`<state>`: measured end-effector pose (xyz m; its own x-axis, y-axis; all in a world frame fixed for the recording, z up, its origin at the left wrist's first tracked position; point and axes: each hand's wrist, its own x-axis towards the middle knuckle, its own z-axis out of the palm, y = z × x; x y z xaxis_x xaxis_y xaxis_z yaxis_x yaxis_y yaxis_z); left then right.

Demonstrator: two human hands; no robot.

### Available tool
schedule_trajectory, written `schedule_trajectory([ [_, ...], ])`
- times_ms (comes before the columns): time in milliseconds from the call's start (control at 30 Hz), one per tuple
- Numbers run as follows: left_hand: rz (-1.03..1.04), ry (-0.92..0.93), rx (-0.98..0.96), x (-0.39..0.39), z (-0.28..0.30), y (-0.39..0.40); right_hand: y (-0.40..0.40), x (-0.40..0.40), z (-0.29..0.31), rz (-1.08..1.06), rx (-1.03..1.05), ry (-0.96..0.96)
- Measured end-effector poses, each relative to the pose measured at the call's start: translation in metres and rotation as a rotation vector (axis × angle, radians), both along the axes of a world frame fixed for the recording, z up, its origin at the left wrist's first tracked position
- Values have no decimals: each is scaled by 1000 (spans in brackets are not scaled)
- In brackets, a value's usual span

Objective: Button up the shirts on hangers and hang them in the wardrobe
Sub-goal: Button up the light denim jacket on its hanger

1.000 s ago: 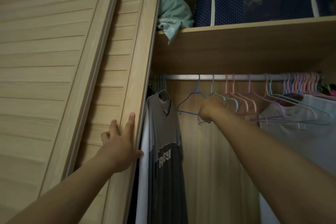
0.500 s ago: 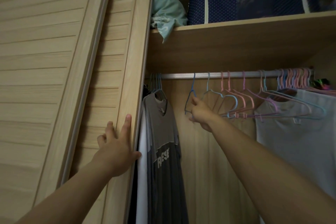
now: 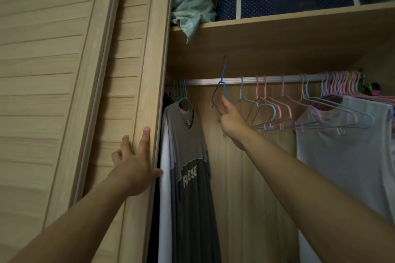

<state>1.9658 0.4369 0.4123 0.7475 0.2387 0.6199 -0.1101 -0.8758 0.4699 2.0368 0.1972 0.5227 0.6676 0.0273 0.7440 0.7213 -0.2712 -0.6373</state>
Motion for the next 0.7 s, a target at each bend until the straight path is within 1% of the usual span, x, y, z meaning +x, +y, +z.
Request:
schedule_trajectory([
  [100, 21, 37, 2, 1, -2, 0, -4, -29, -24, 23, 7, 5],
  [200, 45, 46, -28, -2, -2, -7, -12, -74, -58, 65, 18, 23],
  [300, 88, 101, -90, -9, -6, -15, -26, -117, -98, 20, 13, 19],
  [400, 186, 171, -61, -30, -38, -34, -56, -144, -152, -60, -60, 18],
  [467, 136, 163, -112, -63, -86, -57, -81, -162, -196, -78, -78, 77],
  [533, -4, 129, -164, -110, -149, -89, -110, -185, -248, -54, -72, 133],
  [567, -90, 158, -194, -136, -185, -110, -126, -197, -277, -34, -73, 158],
  [600, -174, 195, -216, -161, -220, -130, -142, -212, -305, -11, -75, 188],
  [633, -240, 272, -260, -185, -254, -155, -160, -228, -334, 14, -60, 234],
  [700, -320, 465, -454, -233, -319, -209, -195, -265, -390, 58, -39, 305],
])
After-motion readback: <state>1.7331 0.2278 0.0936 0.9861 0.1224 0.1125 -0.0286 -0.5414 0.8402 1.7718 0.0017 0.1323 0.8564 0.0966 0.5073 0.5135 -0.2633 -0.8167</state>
